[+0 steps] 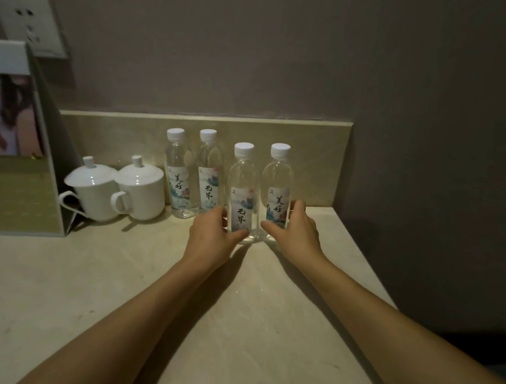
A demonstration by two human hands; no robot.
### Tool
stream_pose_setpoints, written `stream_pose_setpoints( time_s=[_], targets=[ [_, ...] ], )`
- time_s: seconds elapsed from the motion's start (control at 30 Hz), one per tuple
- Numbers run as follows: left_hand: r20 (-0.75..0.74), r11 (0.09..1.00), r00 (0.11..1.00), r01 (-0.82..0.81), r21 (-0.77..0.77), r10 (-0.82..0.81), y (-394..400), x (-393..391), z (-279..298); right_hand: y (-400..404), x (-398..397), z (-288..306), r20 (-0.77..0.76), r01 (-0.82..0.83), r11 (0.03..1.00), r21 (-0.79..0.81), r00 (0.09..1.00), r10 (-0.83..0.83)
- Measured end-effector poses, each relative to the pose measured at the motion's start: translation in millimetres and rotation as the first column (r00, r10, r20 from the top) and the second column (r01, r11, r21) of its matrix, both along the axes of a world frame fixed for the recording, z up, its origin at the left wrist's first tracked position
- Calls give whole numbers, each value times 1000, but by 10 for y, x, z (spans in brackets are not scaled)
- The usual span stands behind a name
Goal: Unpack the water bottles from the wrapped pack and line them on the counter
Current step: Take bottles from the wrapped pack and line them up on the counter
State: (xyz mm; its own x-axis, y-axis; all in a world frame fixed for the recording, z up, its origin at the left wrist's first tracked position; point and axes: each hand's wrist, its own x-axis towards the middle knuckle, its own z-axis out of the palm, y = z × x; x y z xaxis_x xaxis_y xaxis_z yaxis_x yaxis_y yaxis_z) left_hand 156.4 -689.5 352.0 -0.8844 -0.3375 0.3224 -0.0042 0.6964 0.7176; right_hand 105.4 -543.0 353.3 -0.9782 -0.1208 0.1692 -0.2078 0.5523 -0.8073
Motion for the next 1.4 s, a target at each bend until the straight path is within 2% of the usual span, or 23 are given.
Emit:
stream_pose_setpoints(
  time_s=[0.1,0.2,0.3,1.4],
  targets=[
    [28,995,998,-59,-82,62,-16,-63,14,-42,-72,5,1,12,1000,7,1000,-12],
    [84,926,990,-78,-370,117,-49,-103,24,-62,-103,-18,-7,27,1000,15,1000,-27],
    [131,879,986,-27,-476,101,-68,-166,35,-87,-160,-14,-1,38,999,27,999,-38],
    [192,837,965,-48,-545,180,-146,-765,12,-378,-638,26,-31,76,992,97,997,-73]
  ],
)
